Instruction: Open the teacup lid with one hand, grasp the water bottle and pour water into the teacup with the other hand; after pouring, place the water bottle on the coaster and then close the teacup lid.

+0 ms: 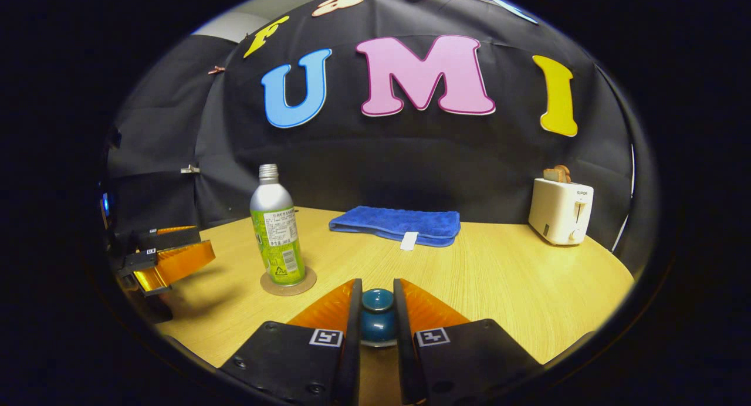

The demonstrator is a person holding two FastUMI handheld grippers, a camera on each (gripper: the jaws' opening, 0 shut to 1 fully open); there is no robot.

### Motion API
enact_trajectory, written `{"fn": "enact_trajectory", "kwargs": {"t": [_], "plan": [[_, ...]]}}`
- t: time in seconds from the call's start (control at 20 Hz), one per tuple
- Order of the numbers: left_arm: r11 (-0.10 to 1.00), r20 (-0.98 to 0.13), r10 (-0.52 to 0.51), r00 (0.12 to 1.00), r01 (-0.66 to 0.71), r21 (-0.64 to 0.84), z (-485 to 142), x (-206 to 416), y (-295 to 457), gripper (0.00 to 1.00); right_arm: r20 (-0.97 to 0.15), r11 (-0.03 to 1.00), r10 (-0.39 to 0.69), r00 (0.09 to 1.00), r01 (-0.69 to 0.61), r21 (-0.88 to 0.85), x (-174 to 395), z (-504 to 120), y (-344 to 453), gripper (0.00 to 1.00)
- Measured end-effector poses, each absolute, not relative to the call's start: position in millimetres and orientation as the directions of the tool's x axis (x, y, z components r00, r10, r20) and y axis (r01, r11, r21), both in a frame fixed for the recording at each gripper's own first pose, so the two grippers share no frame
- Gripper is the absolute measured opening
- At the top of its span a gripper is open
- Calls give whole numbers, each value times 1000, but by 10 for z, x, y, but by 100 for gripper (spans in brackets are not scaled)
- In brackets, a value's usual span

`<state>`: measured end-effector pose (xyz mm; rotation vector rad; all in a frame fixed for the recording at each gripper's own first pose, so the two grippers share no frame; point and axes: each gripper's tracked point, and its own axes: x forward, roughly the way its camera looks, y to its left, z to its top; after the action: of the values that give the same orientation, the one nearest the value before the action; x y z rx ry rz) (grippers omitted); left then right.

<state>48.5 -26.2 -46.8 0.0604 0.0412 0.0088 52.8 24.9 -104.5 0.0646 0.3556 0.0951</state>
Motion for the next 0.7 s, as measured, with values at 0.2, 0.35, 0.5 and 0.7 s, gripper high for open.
{"fn": "enact_trajectory", "kwargs": {"t": [0.2,0.35,0.5,0.7], "plan": [[998,-42,10,999,-8,60,-471,488,-257,97,-360,997,75,930,-70,25,546,-1094,216,30],[998,-42,10,999,-7,60,-464,487,-257,97,-363,997,80,928,-72,34,569,-1108,228,30],[998,-42,7,999,-4,60,-468,484,-265,97,-368,997,78,927,-68,41,566,-1124,214,31],[998,-41,6,999,-3,60,-475,482,-262,97,-355,997,74,932,-57,57,559,-1101,191,56]]}}
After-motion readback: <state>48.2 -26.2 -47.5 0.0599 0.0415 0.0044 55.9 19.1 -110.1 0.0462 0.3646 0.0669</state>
